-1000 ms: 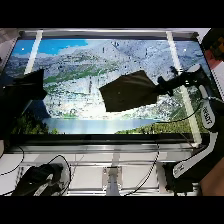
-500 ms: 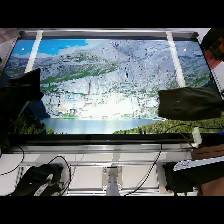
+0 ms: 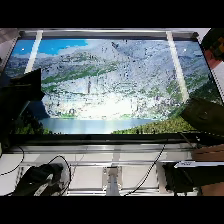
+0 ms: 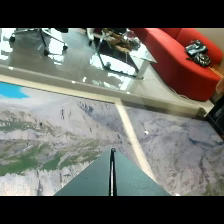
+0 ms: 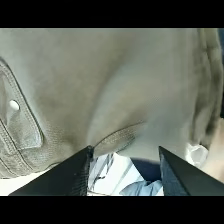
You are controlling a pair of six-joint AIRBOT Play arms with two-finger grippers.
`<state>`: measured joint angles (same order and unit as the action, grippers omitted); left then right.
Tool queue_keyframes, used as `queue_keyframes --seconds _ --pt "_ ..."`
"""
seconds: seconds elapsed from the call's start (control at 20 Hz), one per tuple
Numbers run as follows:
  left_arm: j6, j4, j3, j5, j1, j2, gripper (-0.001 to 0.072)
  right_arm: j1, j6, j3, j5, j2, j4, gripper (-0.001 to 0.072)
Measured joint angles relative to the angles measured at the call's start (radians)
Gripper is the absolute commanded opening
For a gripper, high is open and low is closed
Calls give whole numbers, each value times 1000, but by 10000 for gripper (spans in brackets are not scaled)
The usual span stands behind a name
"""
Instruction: Fold the clothes and pants, and hang the long-sleeved shirts on hangers.
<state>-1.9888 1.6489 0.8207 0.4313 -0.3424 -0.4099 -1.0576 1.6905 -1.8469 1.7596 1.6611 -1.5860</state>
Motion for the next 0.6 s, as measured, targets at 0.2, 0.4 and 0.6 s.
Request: queue_keyframes --seconds 0.2,0.4,0.6 --pt "0 0 0 0 0 -1 33 -4 24 -96 17 -2 26 91" --pt "0 11 6 -7 34 -18 32 17 41 -214 -46 -11 415 17" --pt "-1 12 87 2 85 -90 31 128 -16 -247 -128 -31 972 16"
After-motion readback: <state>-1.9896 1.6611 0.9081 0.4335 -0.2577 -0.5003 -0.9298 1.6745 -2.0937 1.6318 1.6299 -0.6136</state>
